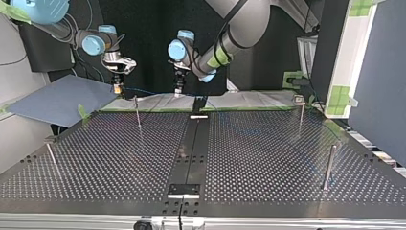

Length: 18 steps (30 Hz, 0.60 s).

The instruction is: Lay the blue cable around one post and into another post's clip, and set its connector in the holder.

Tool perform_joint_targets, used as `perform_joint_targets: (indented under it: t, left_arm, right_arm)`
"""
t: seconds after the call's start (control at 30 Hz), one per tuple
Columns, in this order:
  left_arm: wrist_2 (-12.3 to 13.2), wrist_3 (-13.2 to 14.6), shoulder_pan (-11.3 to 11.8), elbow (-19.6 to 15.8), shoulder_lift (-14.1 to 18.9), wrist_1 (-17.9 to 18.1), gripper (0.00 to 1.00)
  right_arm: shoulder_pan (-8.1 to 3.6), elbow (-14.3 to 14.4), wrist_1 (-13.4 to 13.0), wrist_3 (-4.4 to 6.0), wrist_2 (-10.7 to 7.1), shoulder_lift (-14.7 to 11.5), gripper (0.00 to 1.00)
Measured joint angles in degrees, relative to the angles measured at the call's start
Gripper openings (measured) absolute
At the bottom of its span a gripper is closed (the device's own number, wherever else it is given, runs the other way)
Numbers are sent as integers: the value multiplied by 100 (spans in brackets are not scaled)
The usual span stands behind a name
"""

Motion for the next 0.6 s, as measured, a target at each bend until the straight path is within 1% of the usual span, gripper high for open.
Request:
perform_joint_targets:
  t: [0.27,0.4,0.43,0.47,0.5,0.53,0.57,0.6]
  left_arm:
    - [21,-12,6,2,14,-30,100]
    - [109,-17,5,5,25,-20,100]
    - [160,-15,5,5,28,-18,83]
    - [202,-15,5,4,28,-17,63]
    - [242,-14,4,4,28,-16,63]
    - [283,-12,2,4,28,-16,51]
    - [304,-11,-1,3,30,-15,36]
    - [319,-11,-5,3,32,-15,36]
  right_arm:
    - [8,0,0,0,0,2,0]
    - [9,0,0,0,0,2,0]
    - [9,0,0,0,0,2,0]
    - [9,0,0,0,0,1,0]
    - [10,0,0,0,0,1,0]
    - [11,0,0,0,0,1,0]
    - [13,0,0,0,0,1,0]
    - [15,0,0,0,0,2,0]
